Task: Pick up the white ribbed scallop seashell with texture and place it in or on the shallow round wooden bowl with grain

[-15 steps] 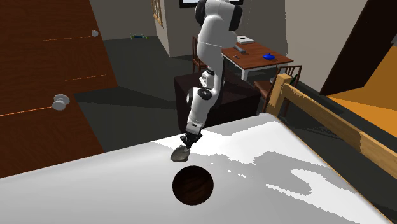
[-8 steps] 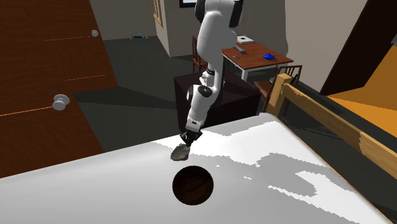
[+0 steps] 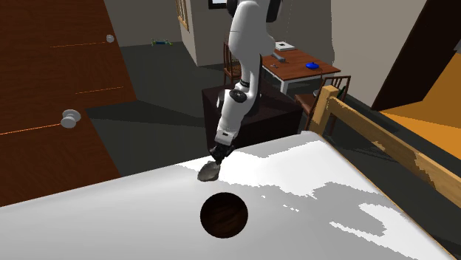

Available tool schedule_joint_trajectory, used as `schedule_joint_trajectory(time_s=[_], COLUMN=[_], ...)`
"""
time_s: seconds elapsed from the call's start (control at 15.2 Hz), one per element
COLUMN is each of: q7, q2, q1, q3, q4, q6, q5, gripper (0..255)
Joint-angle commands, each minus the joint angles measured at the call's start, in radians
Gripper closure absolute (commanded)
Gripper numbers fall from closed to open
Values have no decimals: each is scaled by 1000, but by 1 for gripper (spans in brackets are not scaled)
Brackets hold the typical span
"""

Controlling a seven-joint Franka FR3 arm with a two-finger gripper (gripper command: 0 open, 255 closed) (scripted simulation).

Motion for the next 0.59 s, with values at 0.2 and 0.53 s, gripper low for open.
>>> schedule_joint_trajectory(time_s=[0.2, 0.53], q7=[-18, -38], q2=[-71, -139], q1=[-4, -8], q3=[6, 13], q4=[-22, -37], q6=[-49, -100], q5=[4, 11], gripper=[255, 255])
